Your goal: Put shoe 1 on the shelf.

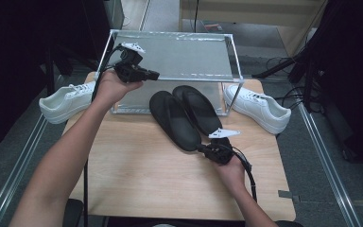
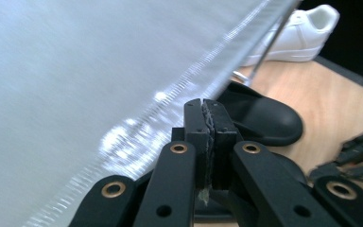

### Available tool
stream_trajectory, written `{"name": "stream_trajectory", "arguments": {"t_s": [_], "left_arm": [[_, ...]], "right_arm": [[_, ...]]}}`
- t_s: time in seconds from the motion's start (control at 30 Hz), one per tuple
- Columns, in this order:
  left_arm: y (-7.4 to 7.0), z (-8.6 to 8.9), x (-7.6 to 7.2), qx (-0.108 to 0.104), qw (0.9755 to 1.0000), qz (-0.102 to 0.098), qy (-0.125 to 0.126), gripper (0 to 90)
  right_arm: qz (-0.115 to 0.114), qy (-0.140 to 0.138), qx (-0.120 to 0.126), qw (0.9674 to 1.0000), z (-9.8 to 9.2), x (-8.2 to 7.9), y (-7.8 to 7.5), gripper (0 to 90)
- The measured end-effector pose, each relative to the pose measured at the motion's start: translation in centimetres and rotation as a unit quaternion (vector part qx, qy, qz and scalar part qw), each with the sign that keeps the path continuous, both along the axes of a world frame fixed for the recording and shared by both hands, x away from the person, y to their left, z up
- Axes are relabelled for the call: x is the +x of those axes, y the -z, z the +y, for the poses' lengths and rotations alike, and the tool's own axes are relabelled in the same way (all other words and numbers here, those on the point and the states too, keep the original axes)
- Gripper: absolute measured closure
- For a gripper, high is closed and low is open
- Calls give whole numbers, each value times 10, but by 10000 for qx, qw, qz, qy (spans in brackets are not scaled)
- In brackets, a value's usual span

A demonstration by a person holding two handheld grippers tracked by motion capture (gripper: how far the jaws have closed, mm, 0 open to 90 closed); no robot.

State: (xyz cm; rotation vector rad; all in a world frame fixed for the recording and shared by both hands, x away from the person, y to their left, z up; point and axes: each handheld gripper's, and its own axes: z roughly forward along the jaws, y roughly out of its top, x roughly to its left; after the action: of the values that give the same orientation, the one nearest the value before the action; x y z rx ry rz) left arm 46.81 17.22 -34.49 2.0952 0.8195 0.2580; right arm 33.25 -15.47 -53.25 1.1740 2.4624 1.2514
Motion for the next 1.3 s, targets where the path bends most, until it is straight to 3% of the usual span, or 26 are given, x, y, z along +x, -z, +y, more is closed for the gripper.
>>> {"name": "stream_trajectory", "arguments": {"t_s": [0.13,0.4,0.53,0.87,1.07,1.3], "left_arm": [[6,0,9,151,9998,-138,-45,893],[12,7,24,1,10000,92,-35,892],[13,5,23,207,9997,-101,-54,875],[14,7,26,66,9998,97,-128,878],[12,4,25,225,9996,29,-156,880],[14,4,26,179,9997,15,-142,880]], "right_arm": [[5,-36,2,10000,0,2,1,900],[-26,-54,12,10000,5,5,2,900],[-41,-102,21,9999,11,9,2,900],[-68,-60,77,9999,28,13,4,900],[-115,-118,26,9999,42,20,3,900],[-116,-182,8,9998,60,27,3,900]]}}
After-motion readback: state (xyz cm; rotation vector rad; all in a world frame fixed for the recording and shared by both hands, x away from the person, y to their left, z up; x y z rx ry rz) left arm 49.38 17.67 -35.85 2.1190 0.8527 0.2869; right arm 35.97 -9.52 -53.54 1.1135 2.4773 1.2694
